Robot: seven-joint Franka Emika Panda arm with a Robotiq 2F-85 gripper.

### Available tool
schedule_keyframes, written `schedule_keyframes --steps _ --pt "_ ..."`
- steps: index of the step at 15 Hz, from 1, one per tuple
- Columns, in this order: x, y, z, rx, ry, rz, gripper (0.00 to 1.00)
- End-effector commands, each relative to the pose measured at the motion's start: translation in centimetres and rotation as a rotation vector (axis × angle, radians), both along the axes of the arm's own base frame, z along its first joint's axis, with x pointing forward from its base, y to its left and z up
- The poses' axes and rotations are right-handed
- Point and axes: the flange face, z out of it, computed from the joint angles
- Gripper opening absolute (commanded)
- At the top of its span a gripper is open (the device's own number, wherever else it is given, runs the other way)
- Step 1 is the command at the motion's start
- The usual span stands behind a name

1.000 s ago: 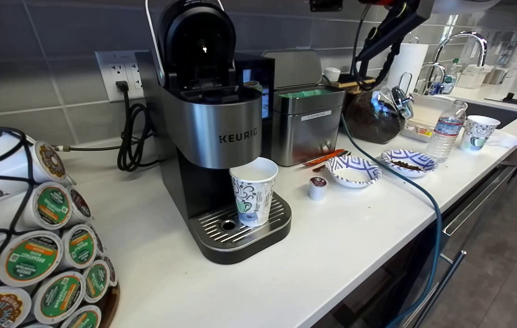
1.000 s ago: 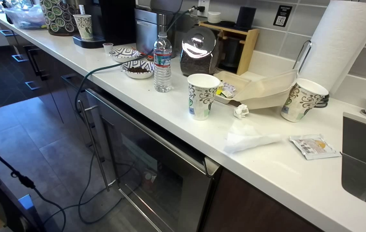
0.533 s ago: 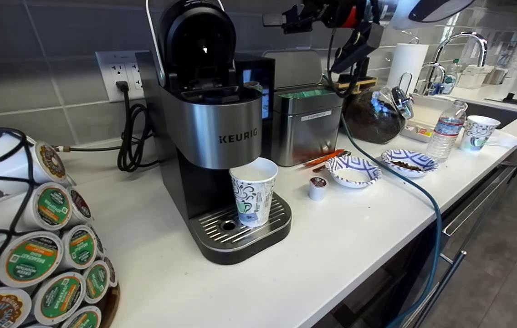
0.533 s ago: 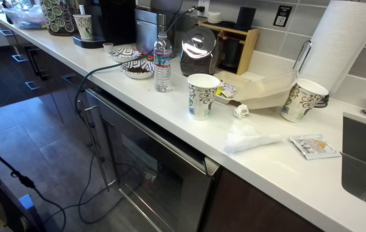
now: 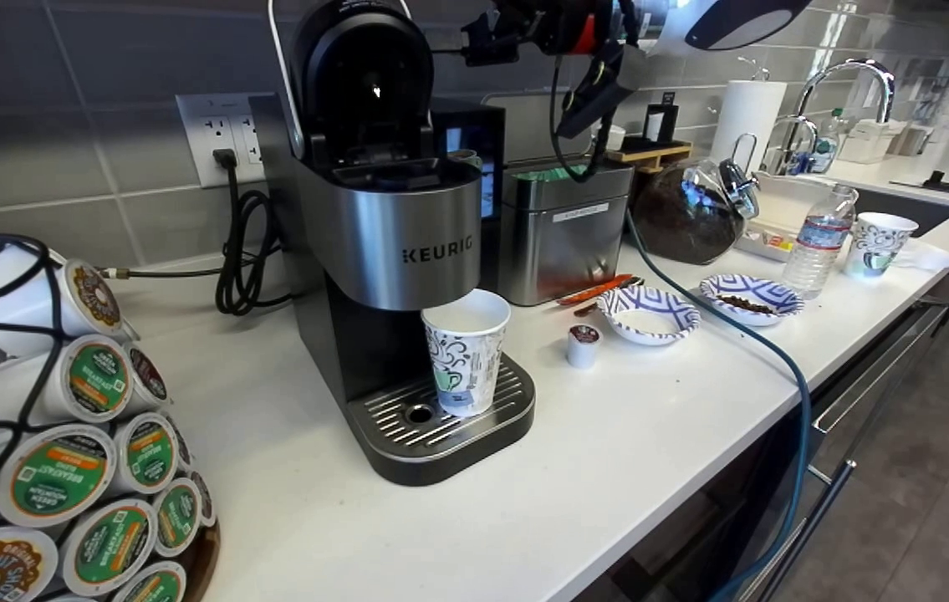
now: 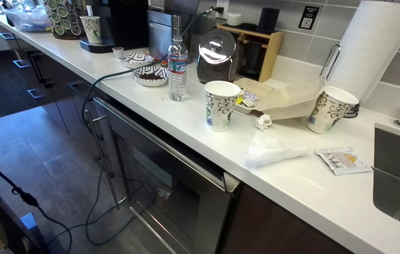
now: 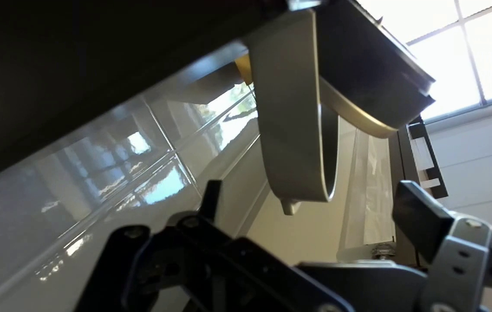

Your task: Close the lid on the coffeemaker.

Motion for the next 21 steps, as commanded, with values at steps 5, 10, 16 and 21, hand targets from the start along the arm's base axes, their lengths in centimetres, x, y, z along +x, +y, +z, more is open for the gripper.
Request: schedule_keyframes --steps 5,10,16,21 --pt "2.5 2.5 -0.5 -0.022 0.040 0.074 1.00" --pt "2.6 3.8 -0.2 0.004 0.077 0.159 1.00" --pt "1.2 4.1 1.8 0.082 0.189 0.259 1.00" --pt "0.1 3.8 1.7 0.094 0.355 0.247 1.00"
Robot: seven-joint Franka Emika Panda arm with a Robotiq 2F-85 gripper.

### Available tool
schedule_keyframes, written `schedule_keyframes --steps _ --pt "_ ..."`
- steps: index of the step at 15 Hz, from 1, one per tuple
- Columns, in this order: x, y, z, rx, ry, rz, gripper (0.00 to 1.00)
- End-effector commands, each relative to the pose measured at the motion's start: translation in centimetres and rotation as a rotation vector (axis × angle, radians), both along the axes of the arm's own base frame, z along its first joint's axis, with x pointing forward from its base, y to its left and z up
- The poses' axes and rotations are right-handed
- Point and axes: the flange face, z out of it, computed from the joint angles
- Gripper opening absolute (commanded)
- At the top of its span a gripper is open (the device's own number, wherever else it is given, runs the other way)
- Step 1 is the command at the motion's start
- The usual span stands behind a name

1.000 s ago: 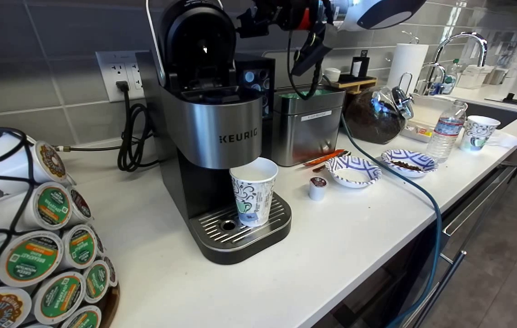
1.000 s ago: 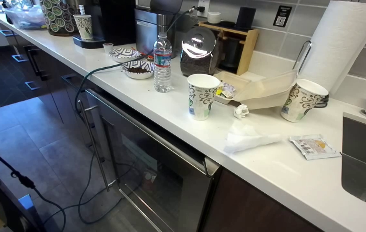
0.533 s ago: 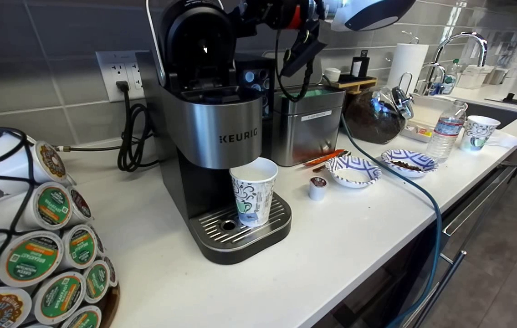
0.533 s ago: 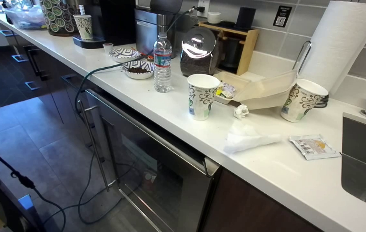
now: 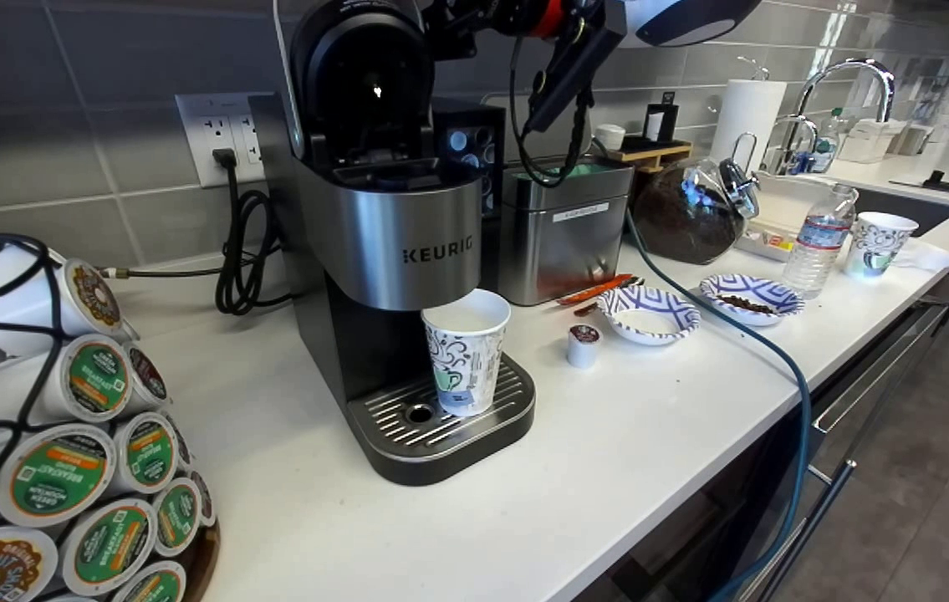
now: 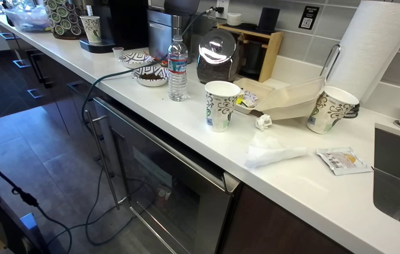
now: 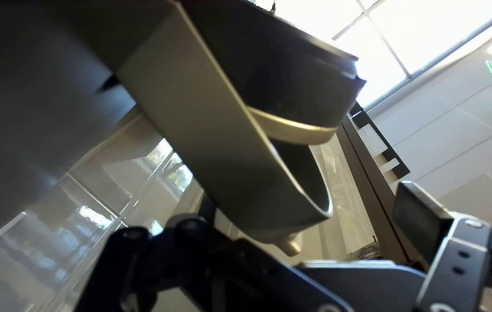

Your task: Close the lid on the coffeemaker.

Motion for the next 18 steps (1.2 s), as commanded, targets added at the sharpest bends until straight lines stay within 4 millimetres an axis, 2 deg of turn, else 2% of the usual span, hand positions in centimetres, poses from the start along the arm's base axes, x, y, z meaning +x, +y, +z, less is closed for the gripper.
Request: schedule_keyframes --steps 1,8,18 --pt "-1.8 0.0 0.4 -0.005 0.136 0.044 1.00" --pt "-3.7 -0.2 1.2 -0.002 0.303 0.035 1.00" --pt "-7.5 -2.1 0.2 -0.036 0.487 -0.018 1.00"
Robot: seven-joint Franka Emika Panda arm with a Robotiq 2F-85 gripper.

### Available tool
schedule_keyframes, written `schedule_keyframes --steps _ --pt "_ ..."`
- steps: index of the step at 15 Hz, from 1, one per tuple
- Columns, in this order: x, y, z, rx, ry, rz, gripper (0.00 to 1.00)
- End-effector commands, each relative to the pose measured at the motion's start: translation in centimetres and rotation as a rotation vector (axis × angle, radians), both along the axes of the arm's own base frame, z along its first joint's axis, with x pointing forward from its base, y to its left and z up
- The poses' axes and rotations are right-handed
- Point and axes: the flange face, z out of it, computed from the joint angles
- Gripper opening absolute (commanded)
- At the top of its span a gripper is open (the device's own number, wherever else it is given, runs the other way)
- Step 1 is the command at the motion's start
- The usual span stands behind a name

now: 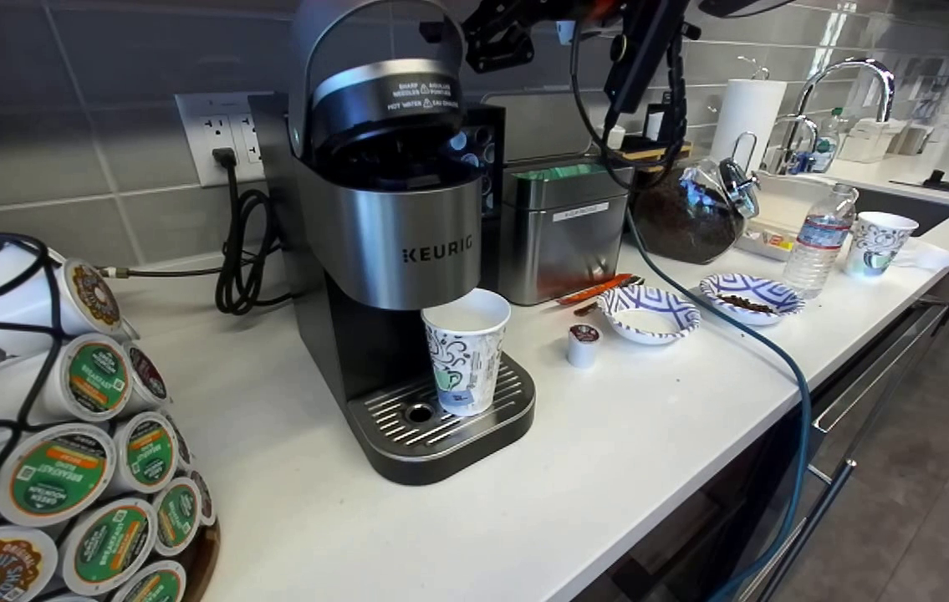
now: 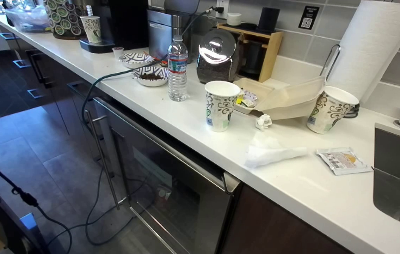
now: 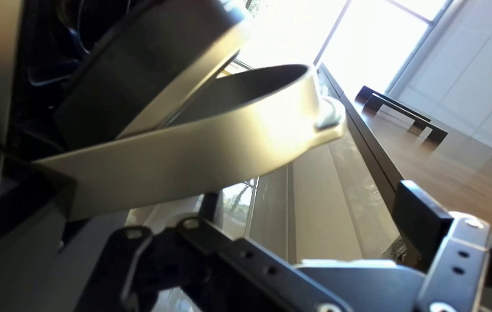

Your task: Close the lid on the coffeemaker.

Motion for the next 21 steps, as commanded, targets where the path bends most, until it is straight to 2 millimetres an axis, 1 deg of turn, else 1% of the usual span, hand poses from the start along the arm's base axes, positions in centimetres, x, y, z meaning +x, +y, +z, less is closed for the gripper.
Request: schedule_keyframes --steps 1,6,8,12,13,15,16,17,19,20,21 --pt "-2.5 -1.3 -1.2 -0.027 0.091 -0.013 1.00" --pt "-3.1 -1.7 -2.6 -0.034 0.142 -0.043 1.00" --pt "-3.0 -2.0 -3.7 -0.041 0.166 -0.059 1.00" --pt "-2.7 -2.2 -6.5 -0.069 0.205 -0.107 1.00" --pt "-2.6 -2.5 -6.4 -0.064 0.197 -0.135 1.00" --pt "-2.5 -2.9 -5.6 -0.036 0.143 -0.177 1.00" --pt "-2.4 -2.9 -4.8 -0.024 0.094 -0.192 1.00" --pt "-2.5 -2.7 -3.6 -0.003 0.037 -0.205 1.00" --pt "-2.5 -2.0 -1.5 0.027 -0.078 -0.203 1.00" --pt "-2.3 -1.7 -0.9 0.025 -0.140 -0.190 1.00" --pt "-1.7 -1.8 -0.8 0.001 -0.200 -0.184 1.00"
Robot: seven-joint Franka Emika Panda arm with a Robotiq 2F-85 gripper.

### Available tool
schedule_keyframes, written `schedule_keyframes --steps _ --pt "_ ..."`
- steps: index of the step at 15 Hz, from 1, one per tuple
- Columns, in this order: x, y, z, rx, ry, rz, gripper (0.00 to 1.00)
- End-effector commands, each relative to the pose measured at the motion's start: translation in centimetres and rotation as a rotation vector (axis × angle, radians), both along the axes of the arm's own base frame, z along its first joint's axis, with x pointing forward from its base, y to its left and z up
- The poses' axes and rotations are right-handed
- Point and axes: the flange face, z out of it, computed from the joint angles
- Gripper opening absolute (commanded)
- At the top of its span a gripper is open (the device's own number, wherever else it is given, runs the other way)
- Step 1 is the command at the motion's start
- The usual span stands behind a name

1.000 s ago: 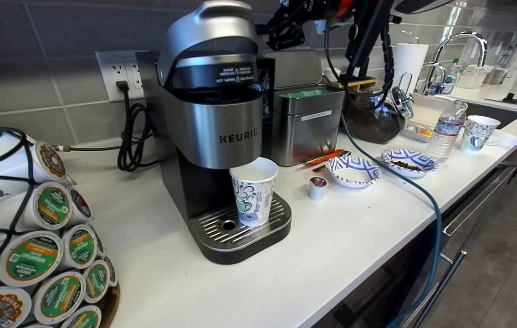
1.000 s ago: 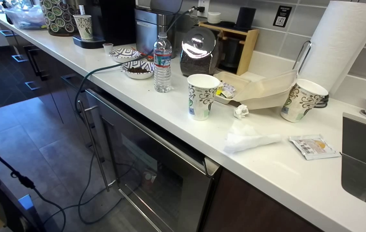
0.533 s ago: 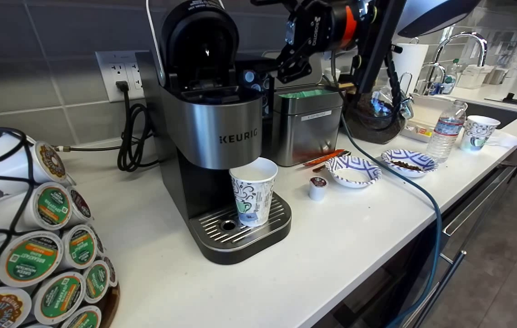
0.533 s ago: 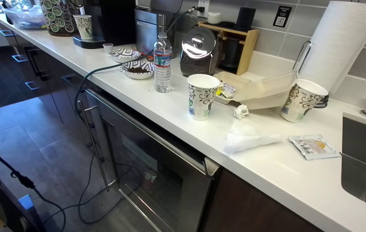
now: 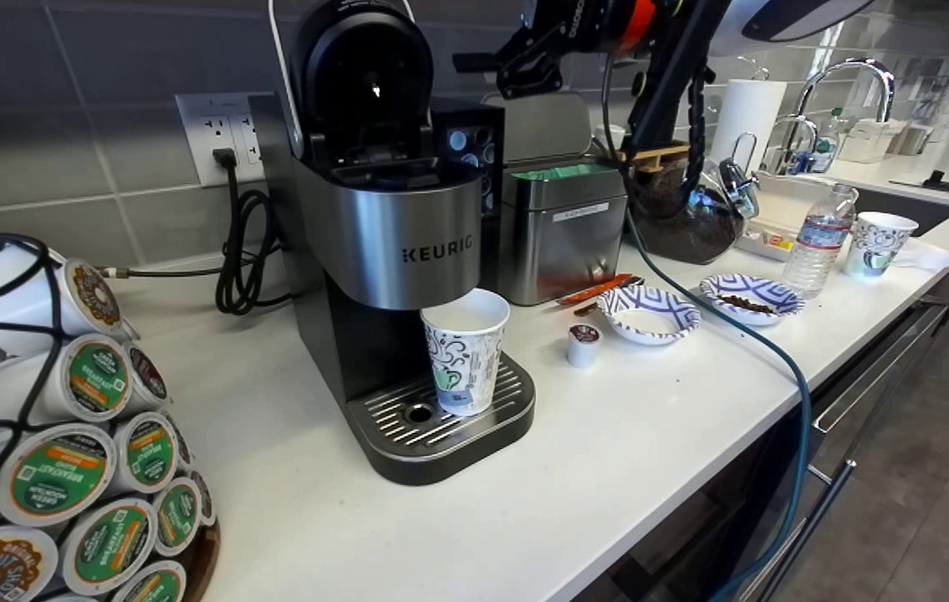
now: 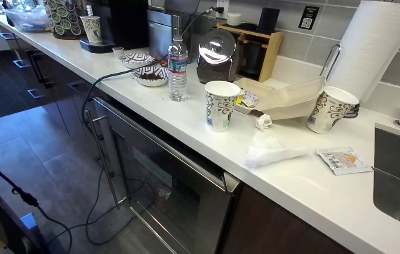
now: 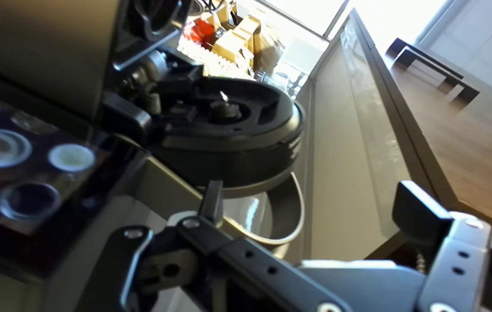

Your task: Close the lid on the coffeemaker.

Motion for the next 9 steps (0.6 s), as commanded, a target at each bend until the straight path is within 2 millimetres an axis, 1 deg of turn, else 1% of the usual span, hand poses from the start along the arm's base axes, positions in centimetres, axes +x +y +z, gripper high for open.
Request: schedule_keyframes --steps 1,3,6,9 --pt "1.0 0.7 1.4 -0.033 -0.179 -0.003 1.00" --pt "1.9 0.9 1.2 -0.073 -0.236 0.014 1.00" --pt "3.5 0.5 1.0 -0.129 -0.312 0.030 1.00" --pt "5.3 0.6 1.3 -0.174 -0.388 0.044 1.00"
